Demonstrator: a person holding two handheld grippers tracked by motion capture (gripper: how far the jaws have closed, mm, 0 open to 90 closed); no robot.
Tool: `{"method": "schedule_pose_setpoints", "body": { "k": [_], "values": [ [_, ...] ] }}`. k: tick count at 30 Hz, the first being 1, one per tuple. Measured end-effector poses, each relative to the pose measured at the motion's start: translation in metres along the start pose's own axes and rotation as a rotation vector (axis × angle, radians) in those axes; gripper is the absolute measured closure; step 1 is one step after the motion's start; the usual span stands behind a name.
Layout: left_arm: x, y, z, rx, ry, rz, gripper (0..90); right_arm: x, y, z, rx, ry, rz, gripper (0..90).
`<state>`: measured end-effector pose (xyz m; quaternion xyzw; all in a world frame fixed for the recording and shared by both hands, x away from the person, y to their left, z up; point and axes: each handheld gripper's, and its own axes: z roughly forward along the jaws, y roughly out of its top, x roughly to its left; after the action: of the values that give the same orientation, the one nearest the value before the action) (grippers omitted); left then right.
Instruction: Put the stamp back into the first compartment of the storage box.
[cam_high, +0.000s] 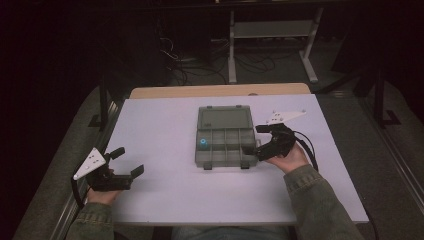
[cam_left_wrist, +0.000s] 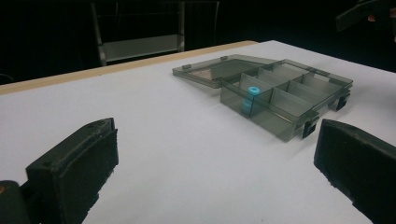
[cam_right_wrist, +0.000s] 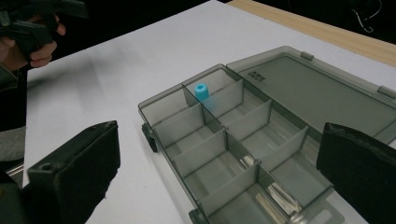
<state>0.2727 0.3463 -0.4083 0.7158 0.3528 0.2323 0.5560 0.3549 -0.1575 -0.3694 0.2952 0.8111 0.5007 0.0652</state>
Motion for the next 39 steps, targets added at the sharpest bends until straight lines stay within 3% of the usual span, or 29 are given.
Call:
{"method": "schedule_pose_setpoints", "body": {
  "k": [21, 39],
  "values": [
    [0.001, -0.001, 0.0, 0.016, 0.004, 0.022, 0.0, -0.006, -0.025, -0.029, -0.051, -0.036, 0.039, 0.0],
    [0.001, -0.001, 0.0, 0.011, 0.006, 0.011, 0.0, -0.01, -0.042, -0.044, -0.06, -0.069, 0.052, 0.0]
  ]
}}
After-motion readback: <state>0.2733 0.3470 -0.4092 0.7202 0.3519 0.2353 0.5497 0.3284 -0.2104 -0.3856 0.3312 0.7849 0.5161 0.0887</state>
